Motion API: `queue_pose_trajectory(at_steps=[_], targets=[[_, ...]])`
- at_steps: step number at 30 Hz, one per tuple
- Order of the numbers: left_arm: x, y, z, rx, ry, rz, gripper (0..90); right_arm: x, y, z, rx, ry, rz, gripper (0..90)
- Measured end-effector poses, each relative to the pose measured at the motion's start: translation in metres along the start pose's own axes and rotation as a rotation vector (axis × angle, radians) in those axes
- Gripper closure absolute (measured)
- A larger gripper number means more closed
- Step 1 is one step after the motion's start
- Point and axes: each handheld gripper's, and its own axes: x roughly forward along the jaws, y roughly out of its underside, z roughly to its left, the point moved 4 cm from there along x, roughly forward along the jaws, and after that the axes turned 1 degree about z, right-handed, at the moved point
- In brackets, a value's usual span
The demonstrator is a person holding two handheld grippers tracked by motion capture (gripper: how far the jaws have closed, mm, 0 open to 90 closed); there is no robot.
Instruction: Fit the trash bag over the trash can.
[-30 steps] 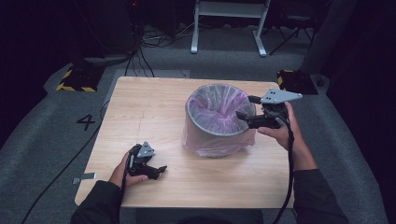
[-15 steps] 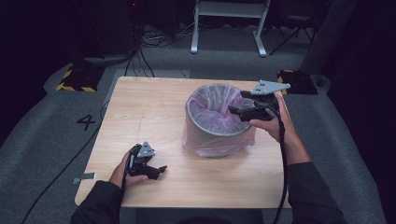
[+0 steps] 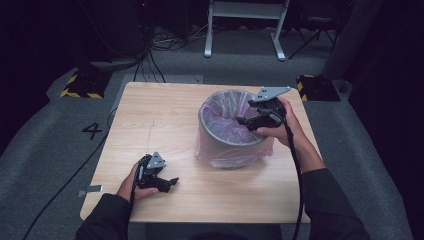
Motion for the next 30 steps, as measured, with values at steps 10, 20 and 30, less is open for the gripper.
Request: queue_pose_trajectory(at_steps=[10, 20, 30], targets=[[0.0, 0.0, 0.0, 0.0, 0.0, 0.0, 13.4, 0.011, 0.002, 0.002, -0.057, -0.029, 0.137, 25.2], [0.0, 0.0, 0.0, 0.0, 0.0, 0.0, 13.3, 0.021, 0.01, 0.002, -0.075, -0.066, 0.305, 27.9], [0.0, 0.0, 0.0, 0.0, 0.0, 0.0, 13.4, 0.026, 0.012, 0.005, -0.11, -0.08, 0.443, 27.1]])
